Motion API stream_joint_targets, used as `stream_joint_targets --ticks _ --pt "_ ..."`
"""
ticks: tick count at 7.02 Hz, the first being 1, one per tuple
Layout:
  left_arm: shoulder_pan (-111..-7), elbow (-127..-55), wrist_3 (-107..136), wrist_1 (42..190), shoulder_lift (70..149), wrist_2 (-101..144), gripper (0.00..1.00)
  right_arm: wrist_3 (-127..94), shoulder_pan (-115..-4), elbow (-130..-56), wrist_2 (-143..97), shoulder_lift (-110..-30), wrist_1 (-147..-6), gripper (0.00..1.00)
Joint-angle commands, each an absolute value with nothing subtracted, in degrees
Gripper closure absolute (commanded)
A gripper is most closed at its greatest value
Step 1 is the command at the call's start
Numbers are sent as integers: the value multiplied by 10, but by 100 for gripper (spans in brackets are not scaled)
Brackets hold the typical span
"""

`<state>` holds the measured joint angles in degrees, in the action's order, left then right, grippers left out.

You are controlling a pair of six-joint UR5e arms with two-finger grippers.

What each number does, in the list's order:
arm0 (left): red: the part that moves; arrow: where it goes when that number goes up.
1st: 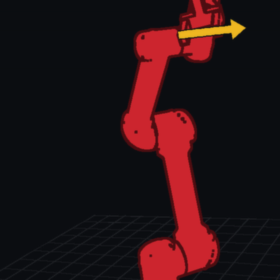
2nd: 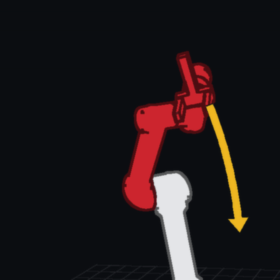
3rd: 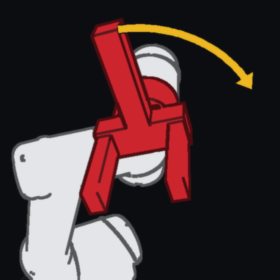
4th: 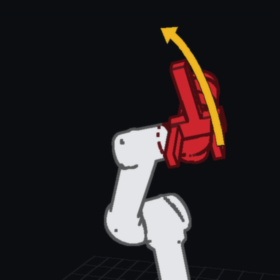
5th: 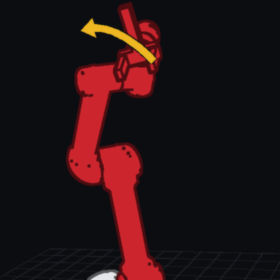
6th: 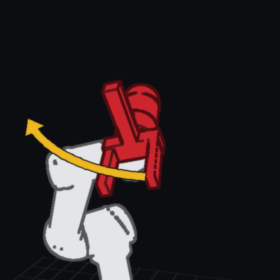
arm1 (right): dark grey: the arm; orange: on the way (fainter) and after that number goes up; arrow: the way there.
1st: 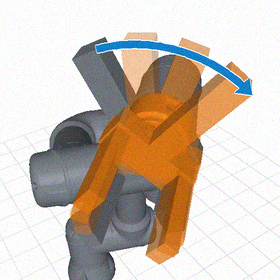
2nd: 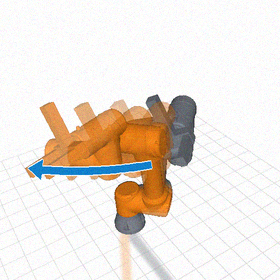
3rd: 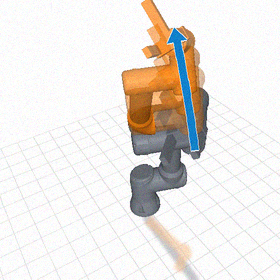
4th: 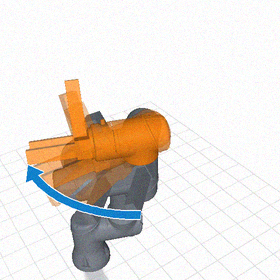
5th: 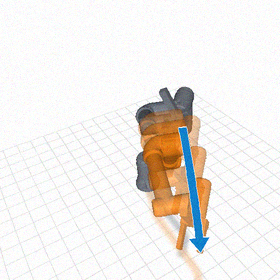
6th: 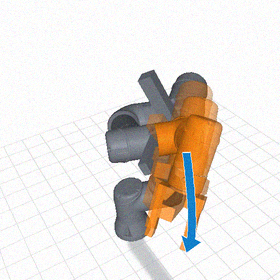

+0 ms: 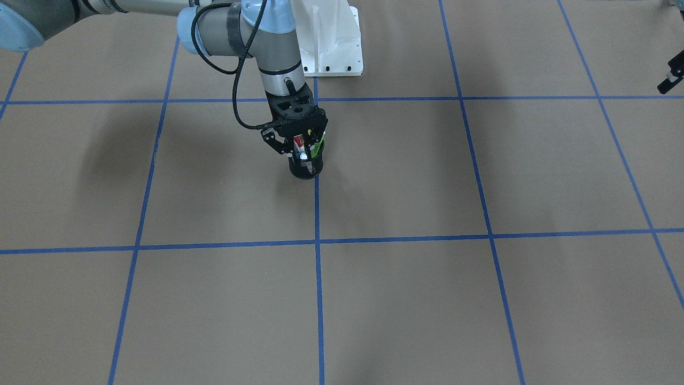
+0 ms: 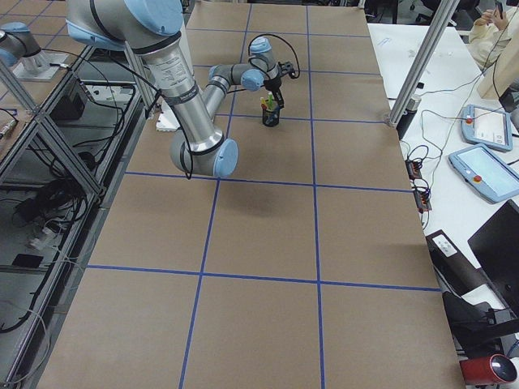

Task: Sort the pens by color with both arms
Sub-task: 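Lower the right gripper and grasp the blue marker in the cup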

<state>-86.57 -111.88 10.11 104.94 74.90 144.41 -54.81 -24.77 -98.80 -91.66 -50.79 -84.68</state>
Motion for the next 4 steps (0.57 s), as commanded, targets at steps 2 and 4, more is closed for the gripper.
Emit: stream_joint_targets --ticks 2,4 --pt "-866 -1119 101 1049 750 1444 0 -548 -248 -988 -919 -507 -848 95" --pt "-864 -1119 102 1049 751 1444 0 -549 -257 -1000 -938 -504 -852 95"
